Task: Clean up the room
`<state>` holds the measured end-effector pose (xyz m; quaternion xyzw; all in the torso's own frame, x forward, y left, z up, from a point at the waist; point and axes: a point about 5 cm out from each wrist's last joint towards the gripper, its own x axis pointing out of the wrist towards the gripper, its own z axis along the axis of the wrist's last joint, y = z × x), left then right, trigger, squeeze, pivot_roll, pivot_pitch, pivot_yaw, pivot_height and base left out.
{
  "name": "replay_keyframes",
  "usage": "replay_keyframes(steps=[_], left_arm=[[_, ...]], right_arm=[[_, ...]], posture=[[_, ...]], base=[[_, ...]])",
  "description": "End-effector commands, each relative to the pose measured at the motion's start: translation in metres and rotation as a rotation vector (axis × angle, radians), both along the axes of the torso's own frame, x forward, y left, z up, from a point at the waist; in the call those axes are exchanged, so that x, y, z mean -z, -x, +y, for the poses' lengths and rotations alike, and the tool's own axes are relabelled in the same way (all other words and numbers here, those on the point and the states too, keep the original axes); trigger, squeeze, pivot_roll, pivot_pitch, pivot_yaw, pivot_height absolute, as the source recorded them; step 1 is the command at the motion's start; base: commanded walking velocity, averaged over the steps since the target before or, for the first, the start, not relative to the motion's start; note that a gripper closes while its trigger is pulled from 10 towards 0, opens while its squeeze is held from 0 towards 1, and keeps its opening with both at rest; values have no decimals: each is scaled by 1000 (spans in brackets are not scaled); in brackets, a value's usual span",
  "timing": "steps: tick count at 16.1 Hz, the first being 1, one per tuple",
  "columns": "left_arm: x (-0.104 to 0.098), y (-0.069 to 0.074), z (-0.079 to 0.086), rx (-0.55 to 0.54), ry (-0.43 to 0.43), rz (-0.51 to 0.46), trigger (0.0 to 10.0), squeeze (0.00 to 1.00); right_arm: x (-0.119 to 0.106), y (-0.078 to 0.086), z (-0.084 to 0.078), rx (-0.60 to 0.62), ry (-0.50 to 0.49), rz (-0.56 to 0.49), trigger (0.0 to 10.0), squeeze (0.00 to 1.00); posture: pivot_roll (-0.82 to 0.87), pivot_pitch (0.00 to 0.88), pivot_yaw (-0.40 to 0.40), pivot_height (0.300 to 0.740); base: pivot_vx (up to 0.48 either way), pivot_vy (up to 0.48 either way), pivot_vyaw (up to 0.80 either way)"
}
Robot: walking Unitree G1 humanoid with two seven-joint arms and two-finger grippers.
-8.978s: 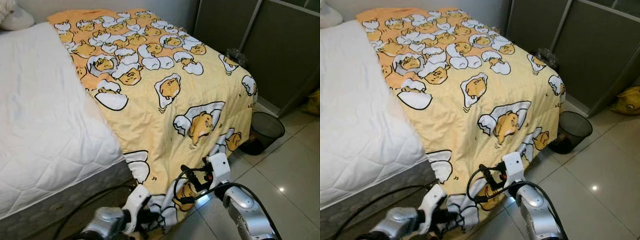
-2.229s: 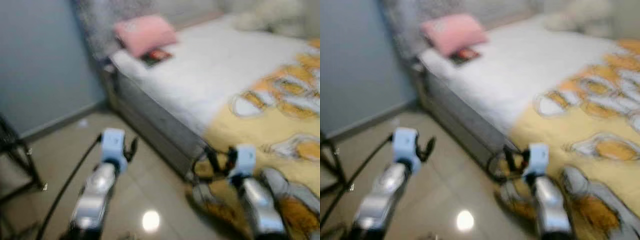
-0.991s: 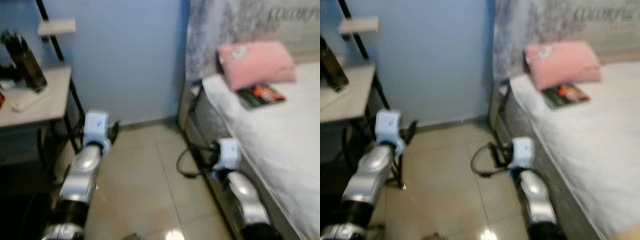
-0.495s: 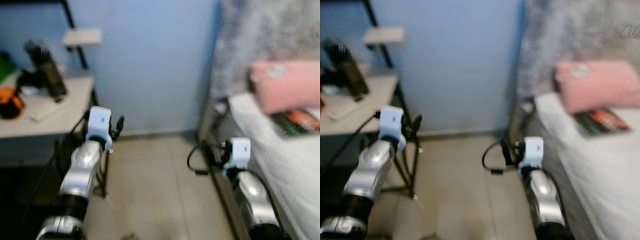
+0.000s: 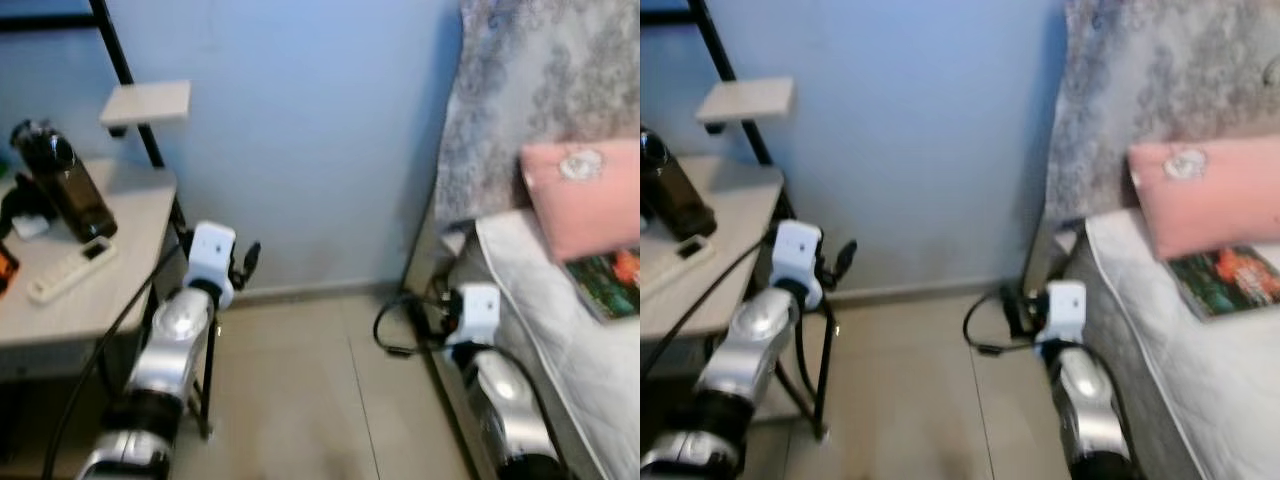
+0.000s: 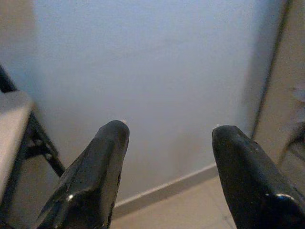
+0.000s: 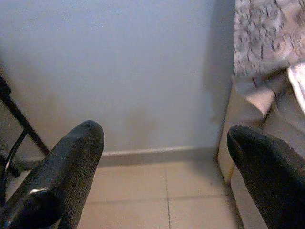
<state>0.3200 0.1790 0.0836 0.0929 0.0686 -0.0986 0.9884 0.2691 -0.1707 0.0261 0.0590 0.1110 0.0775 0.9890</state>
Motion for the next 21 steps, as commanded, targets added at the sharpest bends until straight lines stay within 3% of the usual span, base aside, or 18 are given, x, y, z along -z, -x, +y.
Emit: replay_keyframes(steps=[1,7,9,10,11,12,14,15,16,21], left_arm=[[-3,-2,10,-18,-20,-8,10000,0],[-1,-5,19,-54,-21,-3,10000,0],[4,0,28,-114,6,7,10000,0],[6,8,32,-163,12,-7,10000,0],[8,27,15,-78,68,26,10000,0],[0,47,-10,18,191,37,10000,0],[-2,60,-29,35,261,95,10000,0],[-6,59,-32,-7,178,63,10000,0],[-9,53,-25,-101,169,33,10000,0],[-9,53,-25,-101,169,33,10000,0]], right_arm=[[-4,-4,11,-26,-8,-22,10000,0],[-1,-7,21,-59,9,-1,10000,0],[-3,-9,26,-69,14,-5,10000,0],[-5,-2,21,-63,22,-11,10000,0],[-3,18,9,-54,26,-7,10000,0],[-2,36,4,-61,21,-1,10000,0],[0,47,4,-77,12,8,10000,0],[3,46,4,-72,2,18,10000,0],[3,40,6,-87,11,28,10000,0],[3,40,6,-87,11,28,10000,0]], posture=[[90,0,36,740],[101,0,27,740],[115,0,17,740],[126,0,5,740],[140,0,-17,740],[150,0,-27,740],[159,0,-33,740],[170,0,-42,740],[182,0,-53,740],[182,0,-53,740]], base=[[469,0,0],[467,0,0],[469,0,0],[469,0,0],[0,0,0],[0,0,0],[0,0,0],[0,0,0],[0,0,0],[0,0,0]])
